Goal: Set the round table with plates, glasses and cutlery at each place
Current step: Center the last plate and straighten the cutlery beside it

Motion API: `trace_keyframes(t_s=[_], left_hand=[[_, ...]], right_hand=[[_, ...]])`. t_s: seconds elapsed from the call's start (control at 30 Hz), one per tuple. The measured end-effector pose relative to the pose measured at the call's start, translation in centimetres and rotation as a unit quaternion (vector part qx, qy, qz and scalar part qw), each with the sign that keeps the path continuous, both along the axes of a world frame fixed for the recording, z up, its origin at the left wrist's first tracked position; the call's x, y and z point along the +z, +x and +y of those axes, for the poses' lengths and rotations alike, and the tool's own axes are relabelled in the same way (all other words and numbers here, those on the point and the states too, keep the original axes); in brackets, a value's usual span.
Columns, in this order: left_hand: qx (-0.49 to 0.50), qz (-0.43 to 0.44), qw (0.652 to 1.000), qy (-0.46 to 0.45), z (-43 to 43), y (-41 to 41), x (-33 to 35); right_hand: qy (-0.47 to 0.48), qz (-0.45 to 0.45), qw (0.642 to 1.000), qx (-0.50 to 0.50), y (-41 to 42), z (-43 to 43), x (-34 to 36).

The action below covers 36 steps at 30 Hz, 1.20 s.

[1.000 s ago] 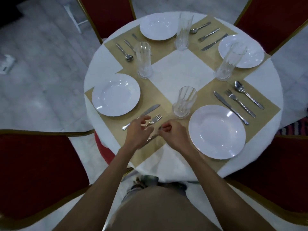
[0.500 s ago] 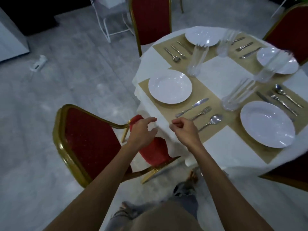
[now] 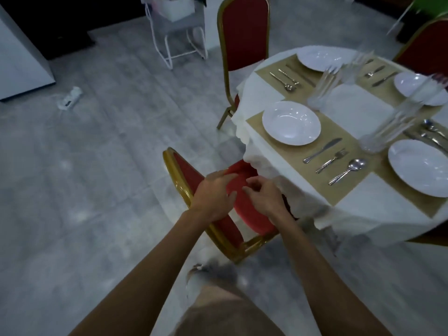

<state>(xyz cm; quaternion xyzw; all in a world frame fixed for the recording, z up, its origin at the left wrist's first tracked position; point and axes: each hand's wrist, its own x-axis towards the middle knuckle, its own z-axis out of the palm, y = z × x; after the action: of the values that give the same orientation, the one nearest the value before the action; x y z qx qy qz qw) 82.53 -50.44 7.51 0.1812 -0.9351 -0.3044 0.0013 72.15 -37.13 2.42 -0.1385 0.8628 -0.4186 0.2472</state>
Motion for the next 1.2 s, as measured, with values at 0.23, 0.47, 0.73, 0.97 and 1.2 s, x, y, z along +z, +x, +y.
trace_keyframes(t_s=[0.23,0.47,0.73,0.97,1.2], left_hand=[[-0.078,-0.015,0.996,-0.041,-8.1,-3.2,1.7],[-0.168,-0.089,0.975,-0.117,-18.5,-5.6,3.4],[-0.293,-0.071,0.946,-0.12,-24.6,-13.4,3.1],[-0.434,-0.094,0.894,-0.053,-26.6,-21.3,-1.0],[-0.522,-0.119,0.842,-0.069,-31.0,-31.0,-2.3]], right_hand=[[0.003,0.012,0.999,-0.034,0.1,-6.3,-0.8],[-0.001,0.025,0.994,-0.111,-0.9,-12.6,0.8],[0.05,0.051,0.982,-0.176,-3.7,-15.8,4.1],[0.096,0.019,0.96,-0.261,-7.6,-18.0,1.5],[0.061,-0.05,0.893,-0.443,-12.9,-24.4,-0.9]])
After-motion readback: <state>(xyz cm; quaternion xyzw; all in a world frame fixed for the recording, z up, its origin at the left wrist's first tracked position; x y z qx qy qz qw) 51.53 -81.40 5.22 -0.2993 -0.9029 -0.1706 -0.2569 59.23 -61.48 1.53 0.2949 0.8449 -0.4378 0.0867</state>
